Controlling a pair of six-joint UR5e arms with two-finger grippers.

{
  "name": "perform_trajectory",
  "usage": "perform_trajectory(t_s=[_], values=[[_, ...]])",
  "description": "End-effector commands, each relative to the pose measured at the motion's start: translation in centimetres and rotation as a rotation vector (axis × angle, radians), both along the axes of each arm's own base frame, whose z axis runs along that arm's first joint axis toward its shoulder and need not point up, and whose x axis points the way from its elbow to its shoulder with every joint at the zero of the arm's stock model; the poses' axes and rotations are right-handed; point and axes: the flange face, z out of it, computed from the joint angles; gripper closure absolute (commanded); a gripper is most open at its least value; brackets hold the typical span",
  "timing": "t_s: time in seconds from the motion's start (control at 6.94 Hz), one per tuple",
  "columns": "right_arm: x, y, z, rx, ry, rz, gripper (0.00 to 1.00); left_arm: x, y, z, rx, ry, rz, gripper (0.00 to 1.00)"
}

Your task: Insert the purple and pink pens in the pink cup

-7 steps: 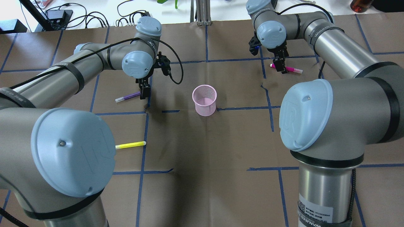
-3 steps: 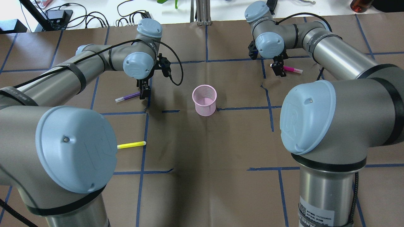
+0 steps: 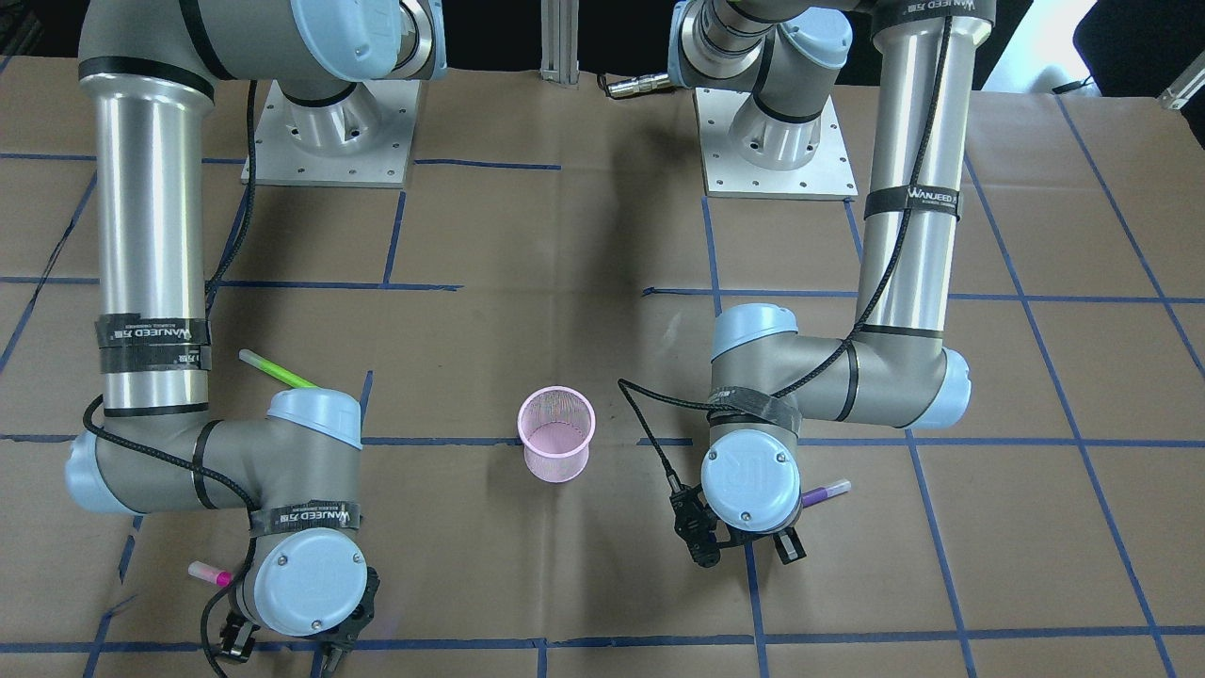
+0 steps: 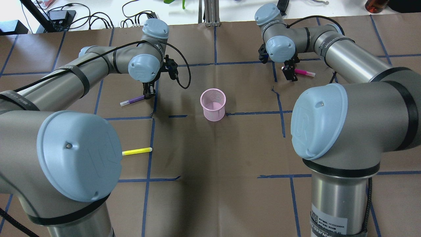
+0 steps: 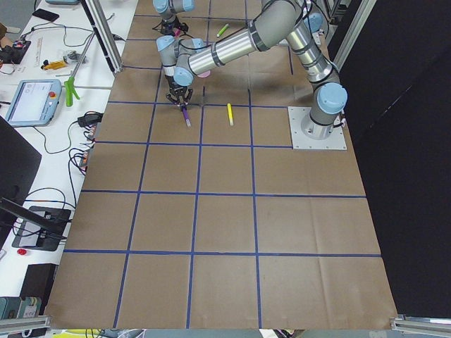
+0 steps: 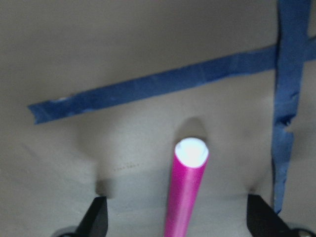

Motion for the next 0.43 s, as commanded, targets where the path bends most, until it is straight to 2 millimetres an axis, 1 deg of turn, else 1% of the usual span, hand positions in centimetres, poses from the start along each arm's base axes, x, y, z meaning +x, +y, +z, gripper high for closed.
perform_trajectory(t_s=[0.0,0.14,0.29], values=[[0.02,-0.1,0.75,-0.011,-0.007,-0.001,0.03,-0.4,0.35,2.07,-0.022,0.006,-0.009,1.0],[0.04,-0.14,1.04,-0.015,-0.009,0.0,0.05,-0.26,0.73,2.33,-0.015,0.006,-0.012,1.0],[0.04,-0.14,0.93,-0.014,-0.009,-0.001,0.05,-0.69,0.58,2.7,-0.023,0.007,-0.018,1.0]])
